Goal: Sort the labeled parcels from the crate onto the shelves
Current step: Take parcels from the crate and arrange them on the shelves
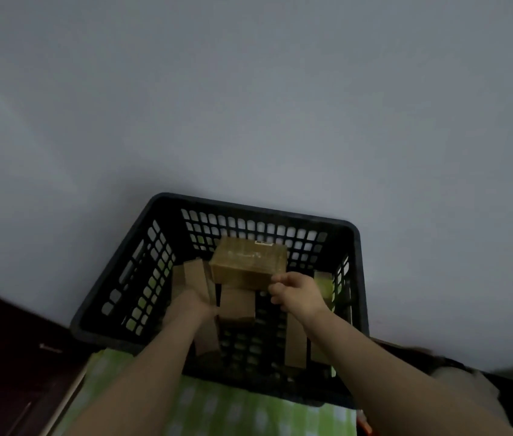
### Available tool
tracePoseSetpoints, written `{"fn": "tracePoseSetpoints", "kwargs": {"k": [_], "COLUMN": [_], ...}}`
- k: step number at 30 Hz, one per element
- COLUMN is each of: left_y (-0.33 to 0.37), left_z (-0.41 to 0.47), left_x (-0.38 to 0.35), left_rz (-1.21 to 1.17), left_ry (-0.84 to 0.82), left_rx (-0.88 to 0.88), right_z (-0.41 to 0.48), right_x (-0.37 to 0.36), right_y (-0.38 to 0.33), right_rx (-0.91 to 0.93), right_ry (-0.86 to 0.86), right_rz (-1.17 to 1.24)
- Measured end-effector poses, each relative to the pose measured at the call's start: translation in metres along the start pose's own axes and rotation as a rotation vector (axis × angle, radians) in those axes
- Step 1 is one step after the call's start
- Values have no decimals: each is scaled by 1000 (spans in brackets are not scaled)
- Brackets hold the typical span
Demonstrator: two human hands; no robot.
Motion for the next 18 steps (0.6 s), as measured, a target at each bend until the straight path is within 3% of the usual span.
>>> {"fn": "tracePoseSetpoints", "kwargs": {"k": [4,9,13,16,18], "left_y": [-5,-10,-15,-7,-2], "left_z": [8,-26,-93,-156,-197], "left_x": [-9,14,44,48,48], "left_rz": [-22,-256,-789,-1201,-1345], "left_ry": [34,181,248,136,65], "left_rx": [101,173,140,46,-35], "right_z": [21,16,-6,-31,-54], "right_x": [3,7,22,31,33], "right_y": [11,10,-14,-44,-55], "right_rx": [-32,-5,26,87,60], "right_ry": [-64,-187,-260,-354,-430], "right_rz": [-4,-47,-13,-30,15]}}
Point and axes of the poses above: each hand's wrist, its own z-axis towards the middle knuckle, its own x-axis out of the back of the hand, y = z × x, the point moved 9 cm from there along z, towards the middle knuckle, and after that the axes turned 7 degrees about x, right-handed, at the moved point
